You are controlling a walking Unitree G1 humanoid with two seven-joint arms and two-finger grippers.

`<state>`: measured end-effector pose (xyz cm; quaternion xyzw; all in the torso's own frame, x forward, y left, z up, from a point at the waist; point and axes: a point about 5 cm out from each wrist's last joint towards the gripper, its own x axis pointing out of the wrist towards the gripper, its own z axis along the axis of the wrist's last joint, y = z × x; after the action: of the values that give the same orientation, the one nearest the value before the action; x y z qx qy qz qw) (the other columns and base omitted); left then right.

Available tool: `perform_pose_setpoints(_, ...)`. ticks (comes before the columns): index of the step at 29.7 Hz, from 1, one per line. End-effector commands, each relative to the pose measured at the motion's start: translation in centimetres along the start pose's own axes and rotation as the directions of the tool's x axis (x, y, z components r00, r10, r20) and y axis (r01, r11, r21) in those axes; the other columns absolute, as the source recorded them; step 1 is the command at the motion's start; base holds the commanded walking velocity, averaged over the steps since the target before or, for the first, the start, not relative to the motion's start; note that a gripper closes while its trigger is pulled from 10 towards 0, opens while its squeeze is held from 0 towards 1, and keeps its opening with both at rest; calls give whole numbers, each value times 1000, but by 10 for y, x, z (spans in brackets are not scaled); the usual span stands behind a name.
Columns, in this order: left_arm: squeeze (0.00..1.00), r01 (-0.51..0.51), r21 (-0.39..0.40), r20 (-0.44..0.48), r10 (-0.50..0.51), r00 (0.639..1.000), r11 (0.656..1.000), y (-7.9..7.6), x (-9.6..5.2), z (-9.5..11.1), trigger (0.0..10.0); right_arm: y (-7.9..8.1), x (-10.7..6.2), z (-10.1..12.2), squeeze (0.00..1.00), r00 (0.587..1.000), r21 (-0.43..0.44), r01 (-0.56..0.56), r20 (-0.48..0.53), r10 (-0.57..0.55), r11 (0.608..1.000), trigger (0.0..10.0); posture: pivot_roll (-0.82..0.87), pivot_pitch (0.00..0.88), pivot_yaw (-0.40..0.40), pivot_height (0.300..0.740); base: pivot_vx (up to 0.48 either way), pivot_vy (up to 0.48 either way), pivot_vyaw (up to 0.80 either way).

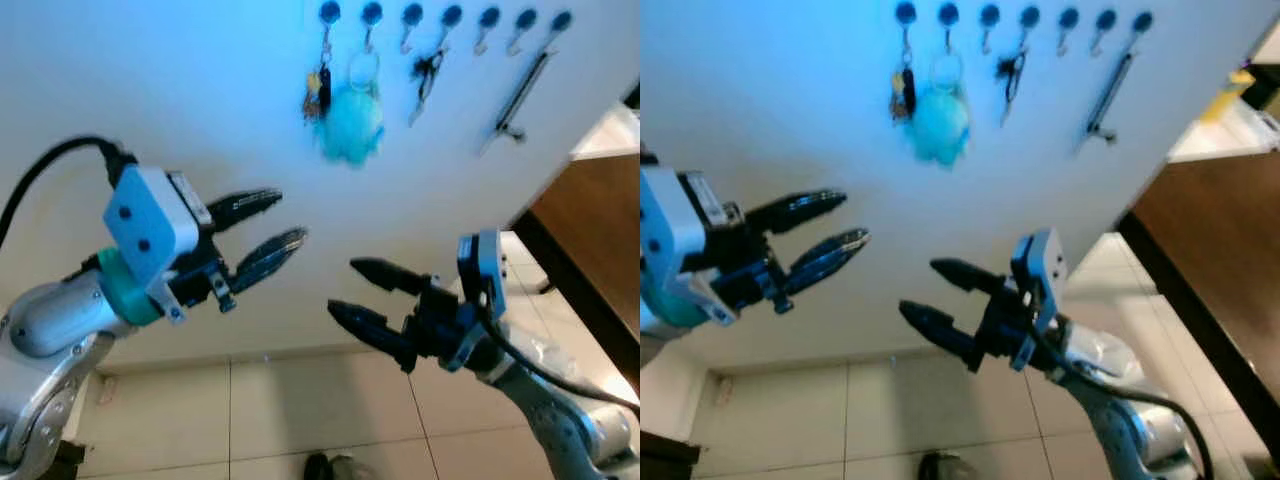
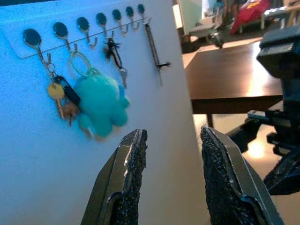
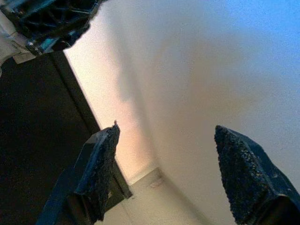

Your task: Hang keys on a hook

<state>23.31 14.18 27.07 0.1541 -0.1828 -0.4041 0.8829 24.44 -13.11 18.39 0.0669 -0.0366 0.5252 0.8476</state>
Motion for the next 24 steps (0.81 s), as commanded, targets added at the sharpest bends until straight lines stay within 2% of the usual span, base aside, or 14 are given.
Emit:
perform_pose_setpoints(1, 0, 8, 5, 2, -8, 1000, 1000, 1, -1, -1, 10000, -2, 2, 1, 0, 1000, -20, 2, 5, -2, 1000, 10000, 19, 0, 10, 740, -352, 0, 0)
perform_pose_setpoints(24, 0, -3, 12, 16, 2, 1000, 1000, 9, 4, -5, 10000, -11, 10, 1, 0, 998, -47, 48, 42, -46, 998, 10000, 19, 0, 27, 740, -330, 0, 0)
